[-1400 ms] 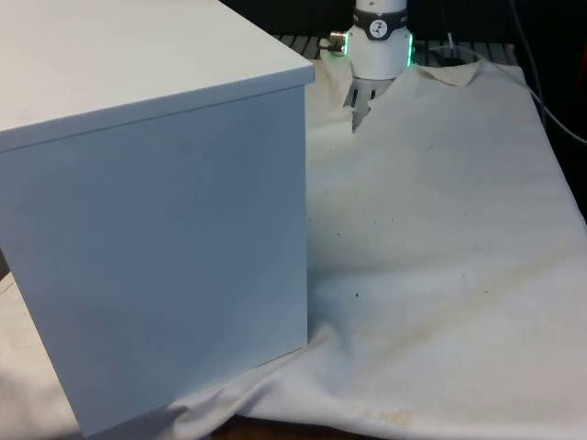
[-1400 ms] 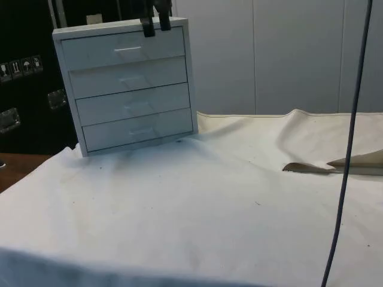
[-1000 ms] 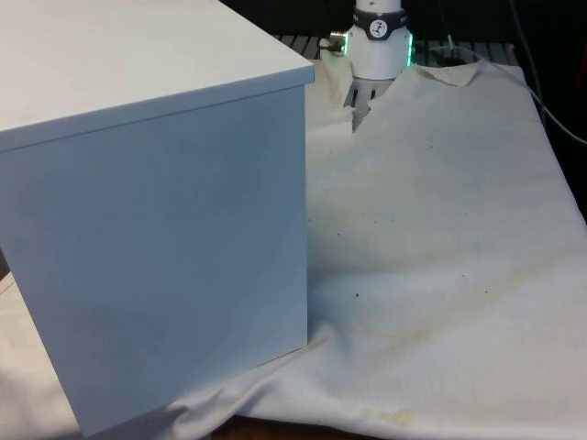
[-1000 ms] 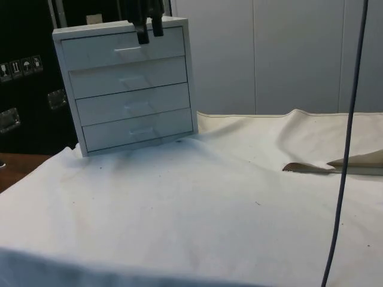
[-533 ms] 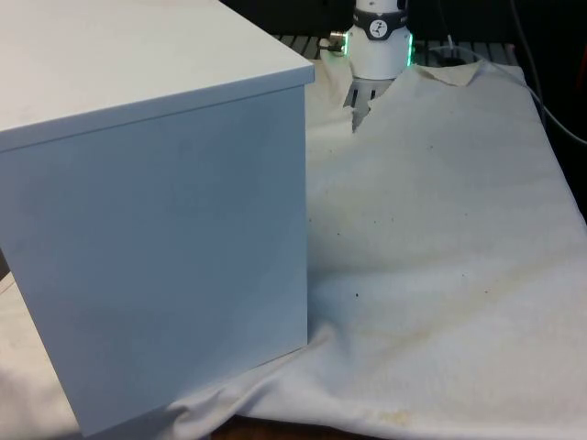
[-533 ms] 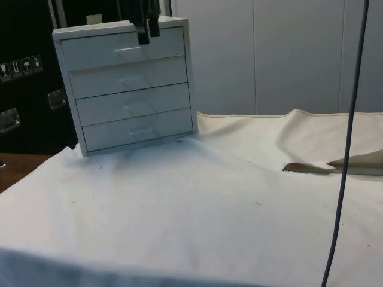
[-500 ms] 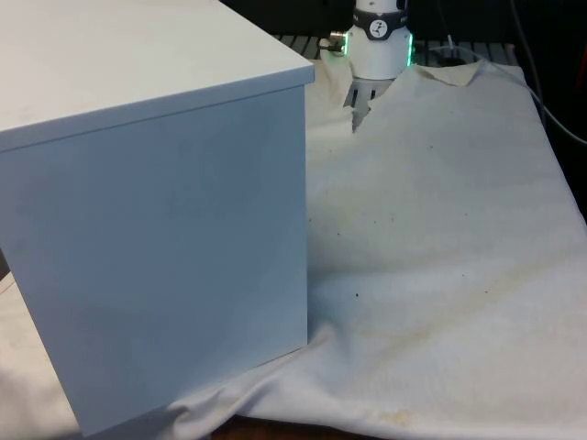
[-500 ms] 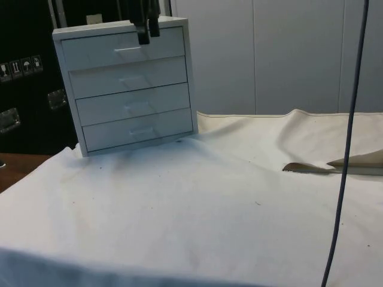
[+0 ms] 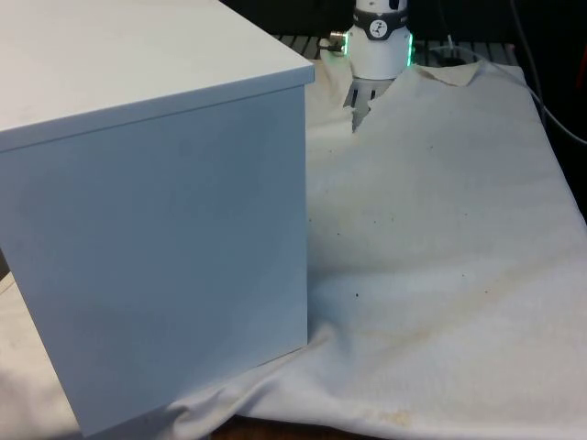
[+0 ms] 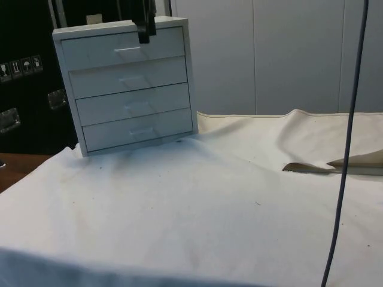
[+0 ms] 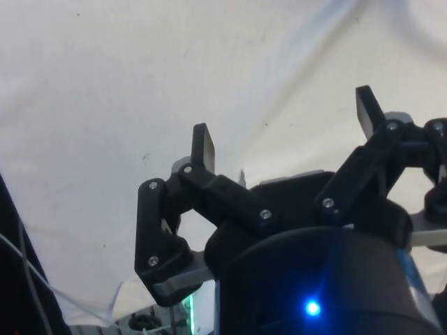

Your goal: Open the drawer, then close it.

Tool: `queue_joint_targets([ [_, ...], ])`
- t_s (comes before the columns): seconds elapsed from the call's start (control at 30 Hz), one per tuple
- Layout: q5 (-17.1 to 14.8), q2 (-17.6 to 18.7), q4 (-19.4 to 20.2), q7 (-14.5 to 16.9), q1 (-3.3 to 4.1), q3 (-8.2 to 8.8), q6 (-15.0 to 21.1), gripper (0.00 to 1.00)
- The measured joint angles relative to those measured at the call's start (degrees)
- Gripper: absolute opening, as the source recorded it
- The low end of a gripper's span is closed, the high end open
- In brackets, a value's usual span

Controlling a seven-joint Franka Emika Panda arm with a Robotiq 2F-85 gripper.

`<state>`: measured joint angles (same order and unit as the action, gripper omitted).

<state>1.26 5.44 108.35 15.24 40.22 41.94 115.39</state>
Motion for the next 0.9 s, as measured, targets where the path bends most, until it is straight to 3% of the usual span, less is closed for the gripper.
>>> queue_joint_targets([
  [0.9, 0.00, 0.40, 7.62, 5.61, 0.00, 0.00, 18.56, 1.00],
])
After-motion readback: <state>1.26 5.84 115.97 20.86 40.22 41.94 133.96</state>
